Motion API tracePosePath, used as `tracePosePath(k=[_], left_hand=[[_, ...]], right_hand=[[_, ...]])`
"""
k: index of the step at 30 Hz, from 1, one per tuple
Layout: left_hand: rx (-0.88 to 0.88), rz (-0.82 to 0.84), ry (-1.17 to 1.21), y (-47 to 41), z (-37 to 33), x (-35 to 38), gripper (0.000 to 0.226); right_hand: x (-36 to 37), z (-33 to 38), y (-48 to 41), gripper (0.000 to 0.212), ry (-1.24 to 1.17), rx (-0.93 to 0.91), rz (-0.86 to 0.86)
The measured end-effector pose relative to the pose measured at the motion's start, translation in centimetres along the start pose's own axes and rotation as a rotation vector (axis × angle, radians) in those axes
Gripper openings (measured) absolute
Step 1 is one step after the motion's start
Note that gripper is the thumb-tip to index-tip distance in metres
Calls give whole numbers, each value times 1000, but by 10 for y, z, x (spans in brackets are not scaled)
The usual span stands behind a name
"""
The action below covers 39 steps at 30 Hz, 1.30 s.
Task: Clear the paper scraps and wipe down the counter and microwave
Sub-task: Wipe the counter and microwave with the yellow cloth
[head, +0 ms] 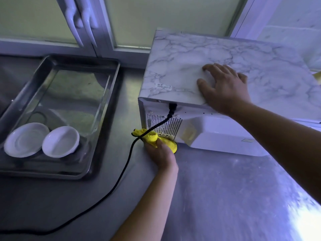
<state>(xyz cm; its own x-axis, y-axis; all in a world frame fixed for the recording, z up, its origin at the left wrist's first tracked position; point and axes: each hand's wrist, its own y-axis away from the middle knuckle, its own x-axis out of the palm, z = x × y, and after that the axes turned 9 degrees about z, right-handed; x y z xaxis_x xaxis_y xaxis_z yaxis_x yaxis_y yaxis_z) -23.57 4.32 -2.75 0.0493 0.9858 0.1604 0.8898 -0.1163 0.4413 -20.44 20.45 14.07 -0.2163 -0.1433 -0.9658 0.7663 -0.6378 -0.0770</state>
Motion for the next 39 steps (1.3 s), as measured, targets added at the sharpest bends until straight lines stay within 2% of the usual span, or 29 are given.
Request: tracePosePath(k=[3, 5, 9, 11, 13, 15, 17, 20, 25, 29, 32, 35, 37, 39], left_hand=[[-3, 1, -30, 6, 4, 13, 49], [-72, 99, -22, 20, 11, 17, 42], [-210, 296, 17, 37, 16, 13, 43], [-326, 357, 135, 32, 8, 0, 42], [-373, 342, 286, 27, -7, -14, 39], [-216, 207, 360, 23, -31, -17, 39], [17, 95, 263, 21, -52, -11, 50], [172, 78, 137, 28, -64, 2, 58], [217, 121, 140, 63, -43, 28, 56], [585, 229, -60, 82, -18, 38, 54], [768, 343, -374, 65, 18, 21, 55], [752, 431, -552, 51, 49, 2, 61], [647, 482, -571, 45, 61, -9, 61], [459, 537, -538, 41, 63, -20, 54]], right_hand=[[0, 0, 0, 52, 2, 2, -4], [0, 0, 0, 53, 2, 1, -6], [0, -1, 1, 52, 6, 2, 0], [0, -2, 1, 53, 3, 2, 6], [0, -1, 2, 52, 3, 2, 6], [0, 0, 2, 52, 5, 5, 5], [1, 0, 1, 52, 10, 11, 6], [0, 1, 1, 52, 10, 16, 15], [1, 1, 1, 51, 18, 14, 2], [-1, 1, 2, 55, 15, 19, 4], [0, 1, 1, 55, 14, 18, 5], [0, 0, 1, 56, 4, 23, 4], [0, -1, 0, 56, 2, 27, -1], [1, -1, 0, 55, -1, 26, -3]])
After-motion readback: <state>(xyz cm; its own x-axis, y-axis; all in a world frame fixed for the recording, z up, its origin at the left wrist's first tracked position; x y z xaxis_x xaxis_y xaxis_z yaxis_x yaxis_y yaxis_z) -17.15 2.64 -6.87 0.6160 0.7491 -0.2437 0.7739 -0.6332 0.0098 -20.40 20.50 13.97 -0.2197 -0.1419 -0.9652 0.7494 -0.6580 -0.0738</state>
